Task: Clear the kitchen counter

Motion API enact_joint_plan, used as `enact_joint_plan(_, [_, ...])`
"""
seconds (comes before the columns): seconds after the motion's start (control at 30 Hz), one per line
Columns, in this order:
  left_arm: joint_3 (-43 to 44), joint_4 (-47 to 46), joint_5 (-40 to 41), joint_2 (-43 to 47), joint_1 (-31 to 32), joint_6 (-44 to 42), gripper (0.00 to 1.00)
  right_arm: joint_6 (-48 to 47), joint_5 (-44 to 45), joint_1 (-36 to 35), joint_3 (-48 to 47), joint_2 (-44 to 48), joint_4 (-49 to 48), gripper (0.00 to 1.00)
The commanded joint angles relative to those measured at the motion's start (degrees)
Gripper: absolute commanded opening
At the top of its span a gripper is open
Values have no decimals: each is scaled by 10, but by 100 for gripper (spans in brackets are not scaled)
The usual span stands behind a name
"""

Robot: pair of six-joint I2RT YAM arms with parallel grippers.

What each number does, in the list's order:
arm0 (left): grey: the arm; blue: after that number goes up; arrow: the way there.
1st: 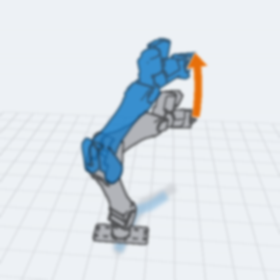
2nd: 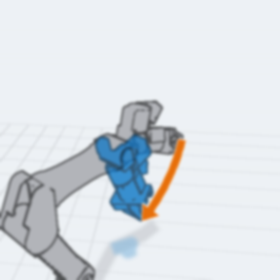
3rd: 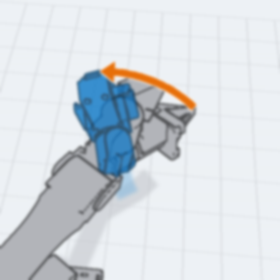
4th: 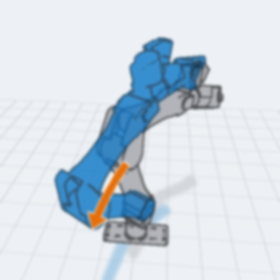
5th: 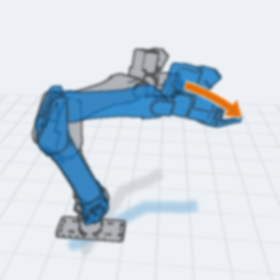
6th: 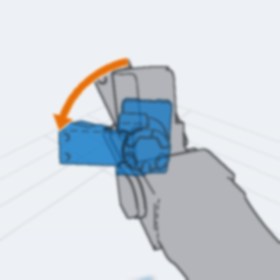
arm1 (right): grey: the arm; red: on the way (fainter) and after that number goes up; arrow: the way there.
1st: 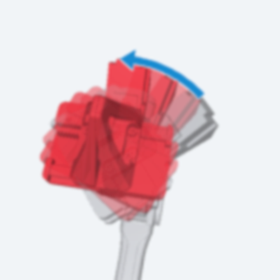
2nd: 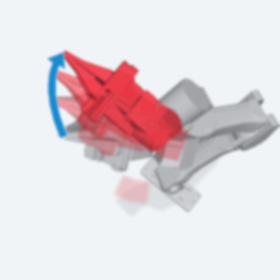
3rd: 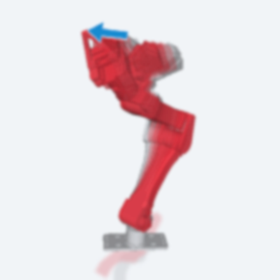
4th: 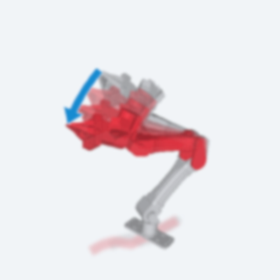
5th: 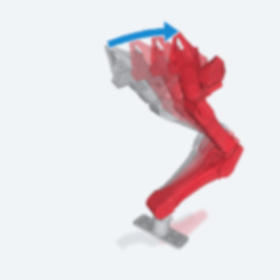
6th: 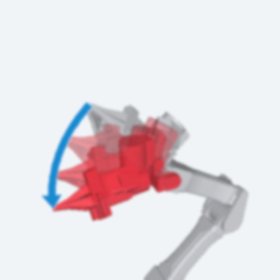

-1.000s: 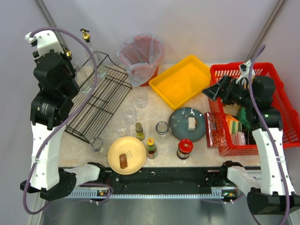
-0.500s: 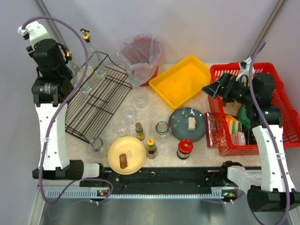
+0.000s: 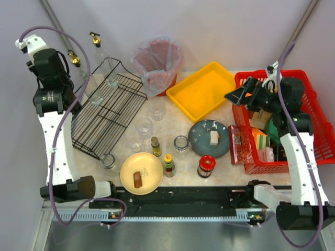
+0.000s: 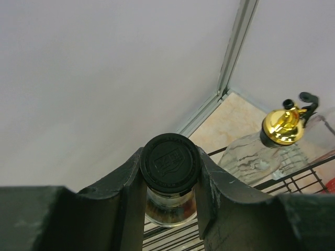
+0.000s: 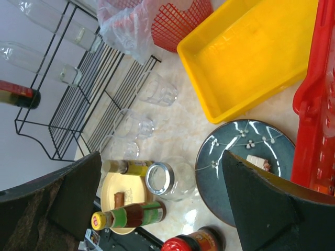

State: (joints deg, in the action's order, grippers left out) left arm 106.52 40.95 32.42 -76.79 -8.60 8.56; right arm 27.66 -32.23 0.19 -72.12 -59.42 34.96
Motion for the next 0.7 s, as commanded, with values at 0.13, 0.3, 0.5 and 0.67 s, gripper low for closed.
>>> enact_joint_plan(0.13, [-57,-96,-28,24,-37,33,0,13,-3,4,-36,-14,-35,94])
enact_joint_plan(0.3, [-96,-113,-45,31,-43,37,0,14,-4,4,-36,-19,-36,94])
enact_joint_plan(0.5, [-150,-137,-41,45,-47,46,4,15,-6,4,-36,-23,-37,93])
enact_joint_plan(0.67, [-177,-151,-41,58,-48,51,18,14,-6,4,-31,-18,-37,93])
